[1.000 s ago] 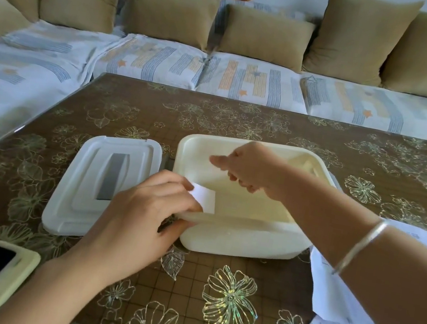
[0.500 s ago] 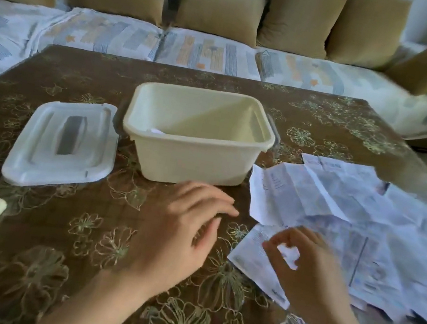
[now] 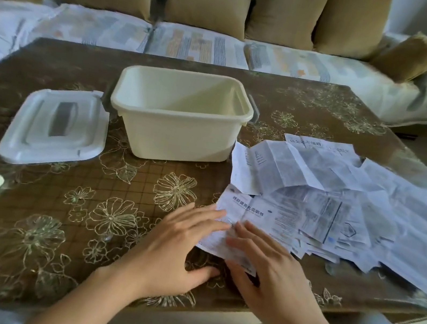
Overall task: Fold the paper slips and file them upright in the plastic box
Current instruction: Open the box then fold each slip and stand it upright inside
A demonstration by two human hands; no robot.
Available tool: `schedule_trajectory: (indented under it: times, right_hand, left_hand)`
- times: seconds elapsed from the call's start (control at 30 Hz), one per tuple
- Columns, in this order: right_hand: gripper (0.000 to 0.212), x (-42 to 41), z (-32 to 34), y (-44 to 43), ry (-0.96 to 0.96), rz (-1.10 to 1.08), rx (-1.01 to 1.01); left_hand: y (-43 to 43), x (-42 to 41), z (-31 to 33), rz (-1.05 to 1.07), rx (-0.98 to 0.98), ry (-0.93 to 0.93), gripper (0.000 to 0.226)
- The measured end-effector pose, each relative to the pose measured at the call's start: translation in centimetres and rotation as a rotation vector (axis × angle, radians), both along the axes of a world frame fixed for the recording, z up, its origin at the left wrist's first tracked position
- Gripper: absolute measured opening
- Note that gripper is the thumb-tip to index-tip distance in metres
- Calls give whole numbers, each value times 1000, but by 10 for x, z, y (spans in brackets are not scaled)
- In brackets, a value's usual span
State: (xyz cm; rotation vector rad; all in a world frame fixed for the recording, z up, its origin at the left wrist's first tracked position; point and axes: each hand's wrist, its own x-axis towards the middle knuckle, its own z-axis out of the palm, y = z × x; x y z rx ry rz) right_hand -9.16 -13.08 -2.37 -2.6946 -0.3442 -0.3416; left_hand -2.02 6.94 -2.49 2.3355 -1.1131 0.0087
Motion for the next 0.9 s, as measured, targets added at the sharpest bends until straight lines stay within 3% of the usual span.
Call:
schedule_trajectory:
  times: [0.33,0.57,0.63,0.77,0.9]
  right_hand:
    - [35,-3,-6,14,-22,59,180]
    - [70,-3,-6,9,58,54,137]
    - [71,-3,-5,7,79,48,172]
    - [36,5,6,17,25,-95,554]
    - [25,23,23,29,76,-126,942]
  left_hand:
    - [25,2,-5,135,-56,4,59]
    - [29,5,-11,222,-183,-64,28]
    - [29,5,-3,231,-260,-64,21]
    - [32,2,21,258,-429,133,19]
    - [34,5,43,346,-599,326,14]
